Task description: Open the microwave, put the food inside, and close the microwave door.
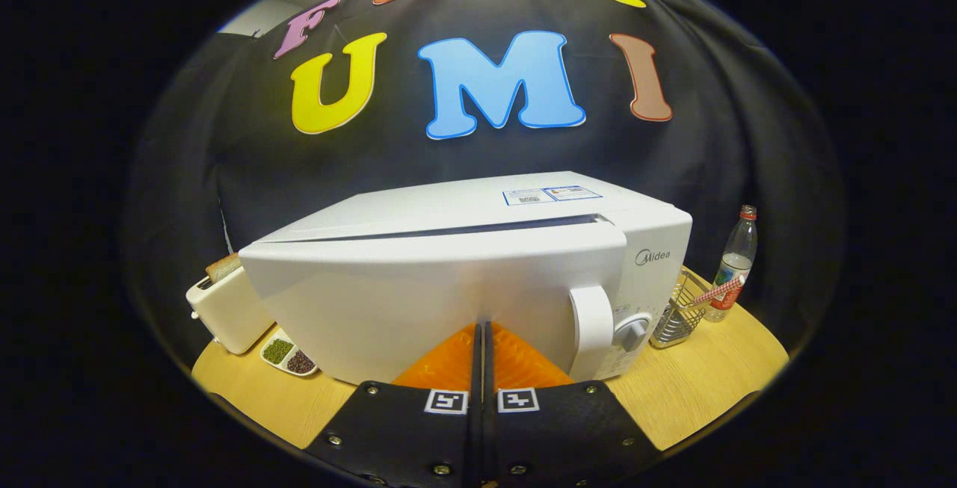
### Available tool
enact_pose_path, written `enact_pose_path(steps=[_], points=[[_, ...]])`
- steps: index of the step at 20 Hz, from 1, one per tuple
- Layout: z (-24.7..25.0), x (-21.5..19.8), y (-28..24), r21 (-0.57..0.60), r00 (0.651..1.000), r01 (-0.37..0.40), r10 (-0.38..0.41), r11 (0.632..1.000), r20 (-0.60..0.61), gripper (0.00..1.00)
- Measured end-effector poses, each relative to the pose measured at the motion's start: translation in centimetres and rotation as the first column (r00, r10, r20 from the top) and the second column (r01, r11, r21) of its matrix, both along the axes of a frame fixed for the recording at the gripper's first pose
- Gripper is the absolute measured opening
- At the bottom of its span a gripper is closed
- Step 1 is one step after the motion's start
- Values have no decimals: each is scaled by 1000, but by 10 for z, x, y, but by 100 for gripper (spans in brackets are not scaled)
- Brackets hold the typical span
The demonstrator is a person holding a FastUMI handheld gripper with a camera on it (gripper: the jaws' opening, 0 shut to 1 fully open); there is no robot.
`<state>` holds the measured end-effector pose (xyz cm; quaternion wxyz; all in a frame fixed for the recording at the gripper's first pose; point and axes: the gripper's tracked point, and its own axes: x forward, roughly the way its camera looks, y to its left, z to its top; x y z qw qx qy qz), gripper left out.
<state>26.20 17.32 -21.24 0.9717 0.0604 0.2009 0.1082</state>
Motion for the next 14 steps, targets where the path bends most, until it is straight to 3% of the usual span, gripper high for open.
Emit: enact_pose_path(steps=[8,14], points=[[1,4,0,-21,1000,5,-5,1000,23,0],[7,0,4,-33,999,-34,34,999,18,1]])
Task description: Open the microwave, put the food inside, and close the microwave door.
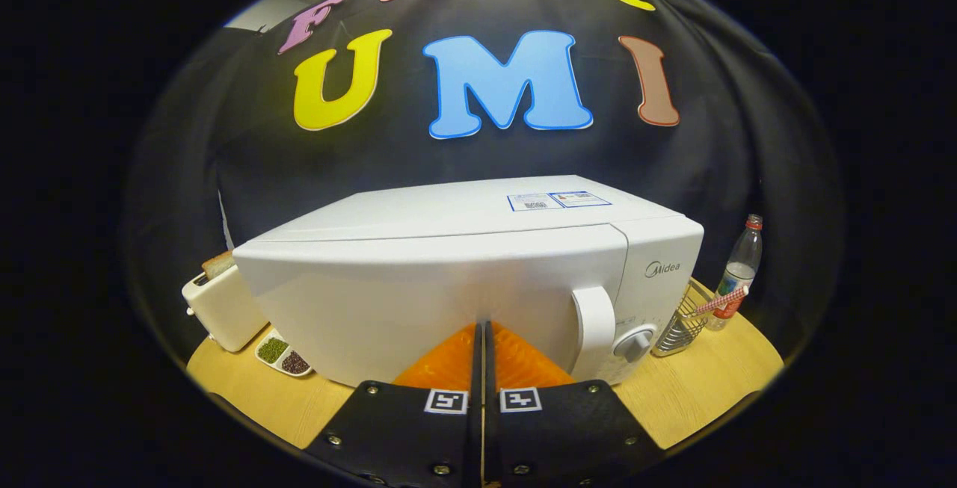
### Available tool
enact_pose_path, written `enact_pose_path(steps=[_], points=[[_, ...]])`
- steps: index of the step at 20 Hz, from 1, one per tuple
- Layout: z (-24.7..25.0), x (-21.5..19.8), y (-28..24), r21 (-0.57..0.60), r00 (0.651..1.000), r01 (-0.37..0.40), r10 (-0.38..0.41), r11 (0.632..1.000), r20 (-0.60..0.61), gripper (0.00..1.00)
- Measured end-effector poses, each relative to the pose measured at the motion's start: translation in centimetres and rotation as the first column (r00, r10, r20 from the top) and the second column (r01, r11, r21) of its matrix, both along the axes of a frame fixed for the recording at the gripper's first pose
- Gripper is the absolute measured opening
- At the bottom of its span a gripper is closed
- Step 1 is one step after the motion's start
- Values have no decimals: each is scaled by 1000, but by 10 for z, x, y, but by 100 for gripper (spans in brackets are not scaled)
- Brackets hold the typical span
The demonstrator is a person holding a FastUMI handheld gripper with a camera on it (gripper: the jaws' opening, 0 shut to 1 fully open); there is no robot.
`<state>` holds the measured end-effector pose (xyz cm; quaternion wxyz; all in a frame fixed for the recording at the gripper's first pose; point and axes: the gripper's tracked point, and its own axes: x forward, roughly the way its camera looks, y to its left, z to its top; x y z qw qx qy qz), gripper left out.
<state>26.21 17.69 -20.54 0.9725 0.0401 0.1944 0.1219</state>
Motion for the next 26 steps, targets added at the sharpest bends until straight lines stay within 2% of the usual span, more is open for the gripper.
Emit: enact_pose_path(steps=[4,12,22,24,25,26], points=[[28,-26,-4,-15,998,-7,8,1000,63,2],[74,-104,-28,-16,989,9,-7,1000,146,1],[109,-206,-59,21,978,56,-59,998,200,1],[111,-226,-56,34,979,34,-40,999,200,2],[111,-235,-59,31,979,33,-38,999,201,25],[112,-243,-62,29,977,34,-39,999,209,36]])
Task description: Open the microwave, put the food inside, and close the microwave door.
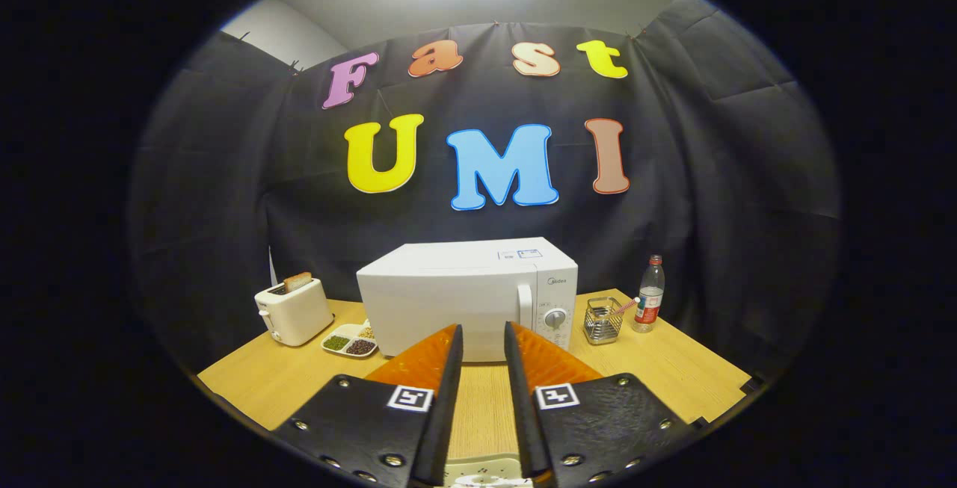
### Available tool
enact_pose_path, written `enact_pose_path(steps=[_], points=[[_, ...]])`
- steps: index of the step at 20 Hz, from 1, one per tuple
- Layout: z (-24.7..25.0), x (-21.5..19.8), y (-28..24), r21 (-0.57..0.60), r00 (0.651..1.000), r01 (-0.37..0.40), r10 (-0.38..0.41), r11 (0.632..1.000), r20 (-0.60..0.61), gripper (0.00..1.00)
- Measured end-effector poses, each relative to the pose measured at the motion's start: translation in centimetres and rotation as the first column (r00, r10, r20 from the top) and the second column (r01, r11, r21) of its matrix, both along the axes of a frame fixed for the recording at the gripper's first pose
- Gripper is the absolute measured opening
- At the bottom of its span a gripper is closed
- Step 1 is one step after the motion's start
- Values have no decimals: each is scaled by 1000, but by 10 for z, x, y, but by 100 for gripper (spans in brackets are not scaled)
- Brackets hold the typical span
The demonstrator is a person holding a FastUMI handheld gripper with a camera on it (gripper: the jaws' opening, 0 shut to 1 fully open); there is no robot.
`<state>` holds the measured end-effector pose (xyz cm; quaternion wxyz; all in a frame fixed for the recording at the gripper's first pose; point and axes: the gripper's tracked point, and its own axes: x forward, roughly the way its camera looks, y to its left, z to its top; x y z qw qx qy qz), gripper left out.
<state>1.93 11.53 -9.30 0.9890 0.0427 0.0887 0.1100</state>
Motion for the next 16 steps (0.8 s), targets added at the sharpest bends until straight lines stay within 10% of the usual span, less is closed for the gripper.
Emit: enact_pose_path(steps=[5,16], points=[[7,-35,-4,-19,999,-5,6,1000,46,99],[20,-53,-10,-22,998,11,-10,1000,61,99]])
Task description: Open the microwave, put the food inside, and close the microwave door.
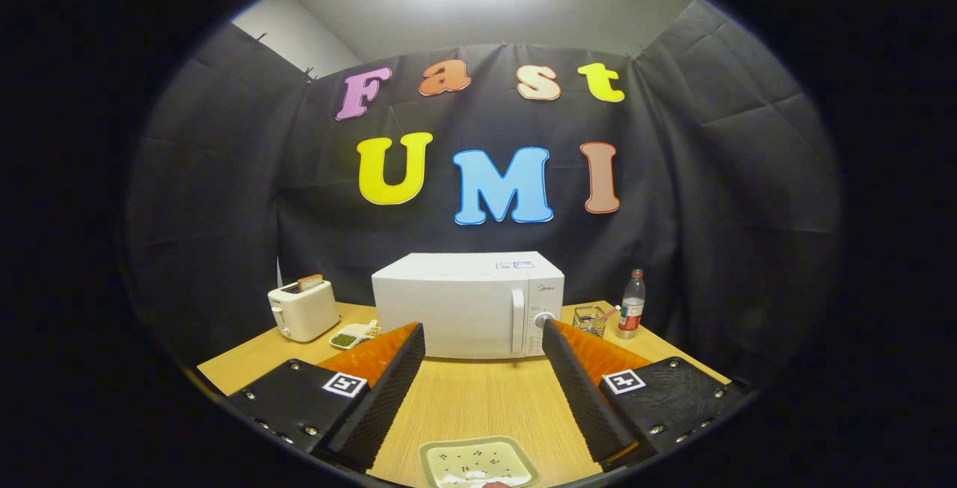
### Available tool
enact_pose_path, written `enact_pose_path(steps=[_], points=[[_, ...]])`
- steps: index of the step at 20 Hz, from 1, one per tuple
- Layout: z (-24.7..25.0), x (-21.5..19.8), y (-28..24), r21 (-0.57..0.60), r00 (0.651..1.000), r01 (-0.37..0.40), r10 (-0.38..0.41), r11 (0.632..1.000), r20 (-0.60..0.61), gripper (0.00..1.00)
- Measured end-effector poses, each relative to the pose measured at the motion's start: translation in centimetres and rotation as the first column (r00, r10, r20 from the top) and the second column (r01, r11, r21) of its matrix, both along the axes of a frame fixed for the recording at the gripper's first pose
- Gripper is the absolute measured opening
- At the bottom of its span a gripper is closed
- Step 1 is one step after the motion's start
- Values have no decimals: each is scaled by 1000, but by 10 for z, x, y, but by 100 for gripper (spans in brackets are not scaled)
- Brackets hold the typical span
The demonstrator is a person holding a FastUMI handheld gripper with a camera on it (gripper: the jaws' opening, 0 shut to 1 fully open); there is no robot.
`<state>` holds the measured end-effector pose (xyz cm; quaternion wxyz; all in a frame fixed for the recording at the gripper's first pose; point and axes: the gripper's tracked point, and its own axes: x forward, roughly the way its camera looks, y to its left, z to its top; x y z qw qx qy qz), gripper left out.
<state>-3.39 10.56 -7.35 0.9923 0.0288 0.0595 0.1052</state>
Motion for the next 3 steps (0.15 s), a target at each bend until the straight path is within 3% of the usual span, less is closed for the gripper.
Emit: enact_pose_path(steps=[3], points=[[2,0,0,2,1000,5,-5,1000,5,99]])
